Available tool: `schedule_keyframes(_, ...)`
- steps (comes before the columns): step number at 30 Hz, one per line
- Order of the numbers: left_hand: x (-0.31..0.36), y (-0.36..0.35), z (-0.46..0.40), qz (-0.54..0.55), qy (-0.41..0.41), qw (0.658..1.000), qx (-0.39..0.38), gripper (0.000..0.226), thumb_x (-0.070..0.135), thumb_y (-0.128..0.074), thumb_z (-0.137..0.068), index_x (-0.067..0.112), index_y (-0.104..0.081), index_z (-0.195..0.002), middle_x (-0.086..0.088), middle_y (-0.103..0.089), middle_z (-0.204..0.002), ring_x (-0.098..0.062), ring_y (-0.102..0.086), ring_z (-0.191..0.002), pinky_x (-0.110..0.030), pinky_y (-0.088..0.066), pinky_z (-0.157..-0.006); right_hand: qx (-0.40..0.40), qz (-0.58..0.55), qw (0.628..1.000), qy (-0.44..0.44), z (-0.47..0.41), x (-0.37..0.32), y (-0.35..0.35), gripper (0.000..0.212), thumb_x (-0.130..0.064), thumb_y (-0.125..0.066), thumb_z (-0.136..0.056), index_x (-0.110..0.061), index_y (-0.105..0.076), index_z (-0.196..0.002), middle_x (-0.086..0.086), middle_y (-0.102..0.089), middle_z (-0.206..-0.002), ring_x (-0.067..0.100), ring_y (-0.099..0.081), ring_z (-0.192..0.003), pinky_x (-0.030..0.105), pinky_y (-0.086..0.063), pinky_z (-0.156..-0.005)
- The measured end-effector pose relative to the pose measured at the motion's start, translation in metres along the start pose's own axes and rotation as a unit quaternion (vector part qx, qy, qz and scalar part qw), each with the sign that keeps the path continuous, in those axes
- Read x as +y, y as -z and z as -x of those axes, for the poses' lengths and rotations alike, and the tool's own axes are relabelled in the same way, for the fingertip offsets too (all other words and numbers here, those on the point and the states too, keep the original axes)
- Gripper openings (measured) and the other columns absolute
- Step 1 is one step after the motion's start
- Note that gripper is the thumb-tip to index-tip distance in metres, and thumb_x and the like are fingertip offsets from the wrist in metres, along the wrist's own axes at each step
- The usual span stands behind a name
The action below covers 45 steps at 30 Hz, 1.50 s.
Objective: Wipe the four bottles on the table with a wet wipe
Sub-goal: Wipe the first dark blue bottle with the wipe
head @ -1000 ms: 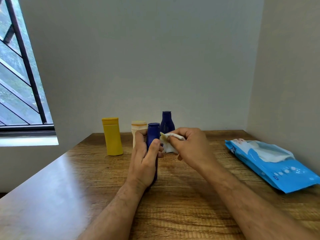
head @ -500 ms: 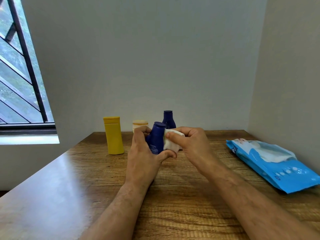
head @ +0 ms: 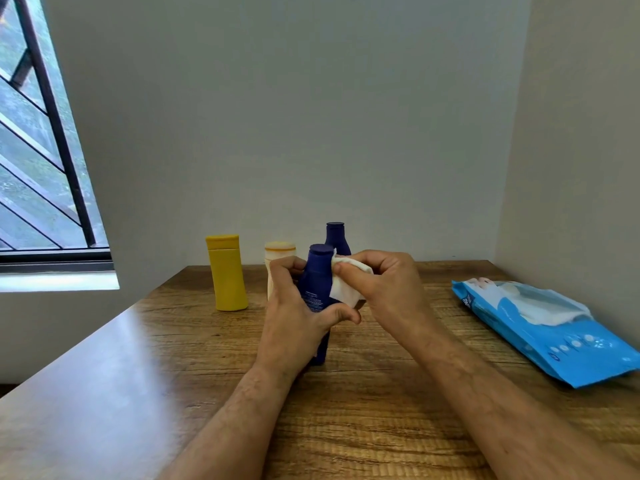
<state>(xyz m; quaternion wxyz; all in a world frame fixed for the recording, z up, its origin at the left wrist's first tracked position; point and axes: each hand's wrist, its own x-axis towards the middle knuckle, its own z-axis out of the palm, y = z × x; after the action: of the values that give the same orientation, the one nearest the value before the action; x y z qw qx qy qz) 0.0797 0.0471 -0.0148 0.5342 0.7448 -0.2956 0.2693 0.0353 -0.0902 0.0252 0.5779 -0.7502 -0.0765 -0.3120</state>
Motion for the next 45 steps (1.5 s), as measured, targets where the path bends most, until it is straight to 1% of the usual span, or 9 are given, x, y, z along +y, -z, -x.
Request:
schedule_keyframes(5, 0.004, -0.002, 0.005, 0.156, 0.037, 0.985, -0.066, 0.037, 0.032, -0.057, -0.091, 0.025, -0.034, -0.119, -0.006, -0.062, -0.114, -0.012, -0.066, -0.098, -0.029, -0.054, -0.082, 0.0, -0.01, 1.0, -0.022, -0.001, 0.001, 0.003, 0.011, -0.024, -0.068, -0.091, -0.016, -0.075, -0.091, -0.004, -0.071, -0.081, 0.006, -0.066, -0.068, 0.012, -0.047, -0.05)
schedule_keyframes(11, 0.004, 0.002, 0.001, 0.27, 0.074, 0.96, -0.016, 0.045, 0.01, -0.052, -0.082, 0.021, -0.029, -0.118, 0.008, -0.067, -0.092, -0.015, -0.065, -0.079, -0.028, -0.055, -0.067, 0.071, 0.043, 0.994, -0.065, -0.005, 0.005, 0.008, 0.012, -0.019, -0.063, -0.09, -0.023, -0.069, -0.08, -0.005, -0.066, -0.076, 0.013, -0.065, -0.07, 0.019, -0.049, -0.048)
schedule_keyframes(16, 0.012, 0.005, -0.003, 0.289, 0.095, 0.952, 0.035, 0.031, 0.016, -0.066, -0.089, 0.026, -0.049, -0.113, -0.01, -0.065, -0.114, -0.025, -0.072, -0.091, -0.038, -0.062, -0.073, -0.039, 0.245, 0.962, 0.112, -0.002, 0.011, 0.014, 0.026, -0.017, -0.063, -0.09, -0.031, -0.057, -0.111, -0.009, -0.067, -0.086, 0.007, -0.066, -0.07, 0.018, -0.055, -0.054)
schedule_keyframes(21, 0.01, 0.006, -0.005, 0.265, 0.109, 0.957, 0.045, 0.024, 0.032, -0.065, -0.087, 0.025, -0.066, -0.11, -0.004, -0.073, -0.108, -0.026, -0.072, -0.096, -0.036, -0.062, -0.073, -0.108, 0.241, 0.951, 0.16, 0.0, 0.011, 0.014, 0.048, -0.012, -0.059, -0.094, -0.038, -0.05, -0.133, -0.009, -0.068, -0.109, 0.003, -0.067, -0.088, 0.013, -0.055, -0.075)
schedule_keyframes(26, 0.004, 0.009, -0.005, 0.267, 0.108, 0.957, 0.037, 0.036, 0.0, -0.047, -0.099, 0.021, -0.075, -0.104, 0.002, -0.068, -0.123, -0.019, -0.067, -0.11, -0.032, -0.061, -0.072, -0.095, 0.236, 0.957, 0.142, -0.001, 0.015, 0.012, 0.039, -0.015, -0.06, -0.094, -0.034, -0.06, -0.128, -0.009, -0.067, -0.122, 0.003, -0.061, -0.108, 0.019, -0.051, -0.095)
schedule_keyframes(31, 0.006, 0.007, 0.0, 0.21, 0.038, 0.977, -0.022, 0.051, -0.015, -0.058, -0.085, 0.023, -0.068, -0.117, 0.002, -0.073, -0.112, -0.021, -0.07, -0.097, -0.024, -0.057, -0.067, -0.066, 0.193, 0.972, 0.113, -0.003, 0.016, 0.011, 0.034, -0.014, -0.058, -0.095, -0.031, -0.063, -0.125, -0.01, -0.066, -0.119, -0.005, -0.059, -0.101, 0.004, -0.047, -0.081)
schedule_keyframes(35, 0.007, 0.005, 0.006, 0.079, 0.011, 0.996, -0.033, 0.051, 0.019, -0.066, -0.073, 0.039, -0.053, -0.118, 0.012, -0.062, -0.107, 0.0, -0.057, -0.095, -0.008, -0.044, -0.078, -0.058, 0.174, 0.978, 0.097, -0.003, 0.016, 0.009, 0.03, -0.015, -0.06, -0.095, -0.031, -0.066, -0.121, -0.011, -0.069, -0.114, -0.004, -0.061, -0.103, 0.013, -0.051, -0.085)
schedule_keyframes(40, 0.007, 0.004, 0.005, 0.04, -0.001, 0.999, 0.024, 0.041, 0.063, -0.066, -0.071, 0.062, -0.054, -0.11, 0.041, -0.051, -0.107, -0.014, -0.051, -0.111, -0.026, -0.045, -0.089, -0.076, 0.165, 0.98, 0.076, -0.003, 0.016, 0.009, 0.029, -0.022, -0.062, -0.095, -0.035, -0.067, -0.121, -0.017, -0.068, -0.111, -0.007, -0.061, -0.096, 0.017, -0.056, -0.08)
schedule_keyframes(45, 0.005, 0.005, -0.001, 0.027, 0.023, 0.998, 0.052, 0.048, 0.053, -0.082, -0.07, 0.031, -0.061, -0.106, 0.013, -0.067, -0.109, -0.009, -0.061, -0.106, -0.026, -0.053, -0.087, -0.052, 0.147, 0.986, 0.052, -0.005, 0.017, 0.01, 0.029, -0.027, -0.066, -0.092, -0.031, -0.068, -0.121, -0.011, -0.069, -0.114, 0.005, -0.066, -0.096, 0.029, -0.061, -0.077)
